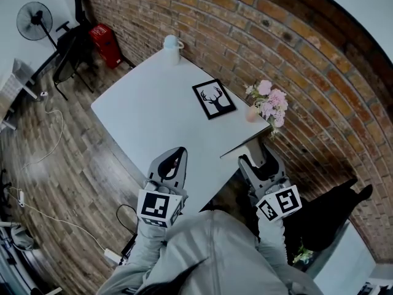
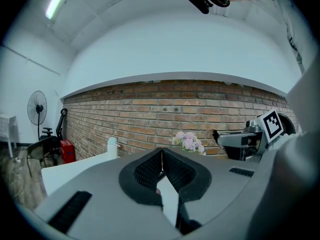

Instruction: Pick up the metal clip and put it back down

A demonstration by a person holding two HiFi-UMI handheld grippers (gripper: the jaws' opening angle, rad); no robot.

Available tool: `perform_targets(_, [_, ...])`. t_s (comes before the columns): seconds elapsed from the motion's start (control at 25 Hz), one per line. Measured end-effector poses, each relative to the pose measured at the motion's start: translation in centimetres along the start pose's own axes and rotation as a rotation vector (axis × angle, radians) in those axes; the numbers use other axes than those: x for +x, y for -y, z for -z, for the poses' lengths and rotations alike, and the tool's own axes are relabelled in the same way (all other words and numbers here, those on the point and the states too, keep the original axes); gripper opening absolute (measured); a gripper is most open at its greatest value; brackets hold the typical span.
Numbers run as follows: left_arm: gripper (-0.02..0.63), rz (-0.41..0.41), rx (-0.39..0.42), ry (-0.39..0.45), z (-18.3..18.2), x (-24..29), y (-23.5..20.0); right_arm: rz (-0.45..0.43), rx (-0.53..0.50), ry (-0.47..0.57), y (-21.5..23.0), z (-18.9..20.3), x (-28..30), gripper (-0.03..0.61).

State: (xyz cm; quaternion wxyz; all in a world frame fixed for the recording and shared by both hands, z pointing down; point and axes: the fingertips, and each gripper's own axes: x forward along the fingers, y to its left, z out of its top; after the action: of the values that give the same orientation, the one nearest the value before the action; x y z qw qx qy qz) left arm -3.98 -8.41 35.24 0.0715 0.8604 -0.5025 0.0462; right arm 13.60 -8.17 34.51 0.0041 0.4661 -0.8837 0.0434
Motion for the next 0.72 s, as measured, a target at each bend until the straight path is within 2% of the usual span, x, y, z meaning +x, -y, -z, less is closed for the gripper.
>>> perform_targets(0.72, [0.028, 0.007, -0.01, -0.01, 0.3, 1.4, -0.8, 0.004, -0.023, -0.028, 0.6, -0.2, 0.7, 0.298])
